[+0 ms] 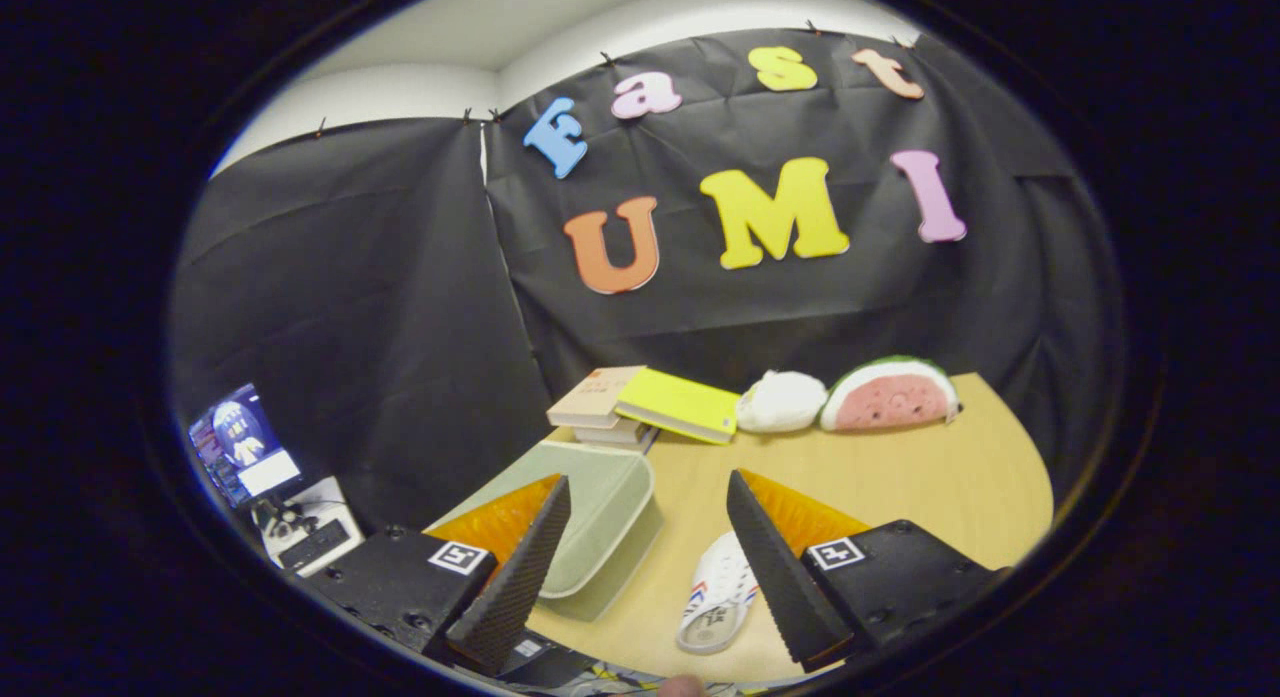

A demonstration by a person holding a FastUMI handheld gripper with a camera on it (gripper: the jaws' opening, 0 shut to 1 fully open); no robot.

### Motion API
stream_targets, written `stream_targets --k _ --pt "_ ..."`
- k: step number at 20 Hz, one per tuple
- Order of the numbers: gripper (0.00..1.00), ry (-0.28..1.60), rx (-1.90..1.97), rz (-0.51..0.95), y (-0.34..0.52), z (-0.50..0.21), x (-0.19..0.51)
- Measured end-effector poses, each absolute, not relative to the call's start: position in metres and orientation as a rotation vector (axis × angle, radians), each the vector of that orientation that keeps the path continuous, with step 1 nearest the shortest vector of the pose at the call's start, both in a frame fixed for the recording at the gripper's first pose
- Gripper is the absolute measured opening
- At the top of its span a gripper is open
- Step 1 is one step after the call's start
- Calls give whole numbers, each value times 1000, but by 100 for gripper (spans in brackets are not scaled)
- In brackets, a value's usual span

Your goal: Open the storage box then place both shoes into the box .Put the left shoe in first, then the right shoe, with the right side of both shoes facing outward in a uniform manner.

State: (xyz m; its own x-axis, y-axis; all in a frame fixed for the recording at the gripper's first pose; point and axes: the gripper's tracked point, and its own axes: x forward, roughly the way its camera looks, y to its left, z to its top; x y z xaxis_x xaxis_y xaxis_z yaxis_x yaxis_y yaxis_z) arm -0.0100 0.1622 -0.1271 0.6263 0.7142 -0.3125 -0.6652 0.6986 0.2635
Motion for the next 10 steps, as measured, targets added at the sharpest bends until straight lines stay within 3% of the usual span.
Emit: stream_targets --k 4,10 --pt "100 585 205 982 194 -165 -14" --pt "100 805 328 1119 229 -222 -1"
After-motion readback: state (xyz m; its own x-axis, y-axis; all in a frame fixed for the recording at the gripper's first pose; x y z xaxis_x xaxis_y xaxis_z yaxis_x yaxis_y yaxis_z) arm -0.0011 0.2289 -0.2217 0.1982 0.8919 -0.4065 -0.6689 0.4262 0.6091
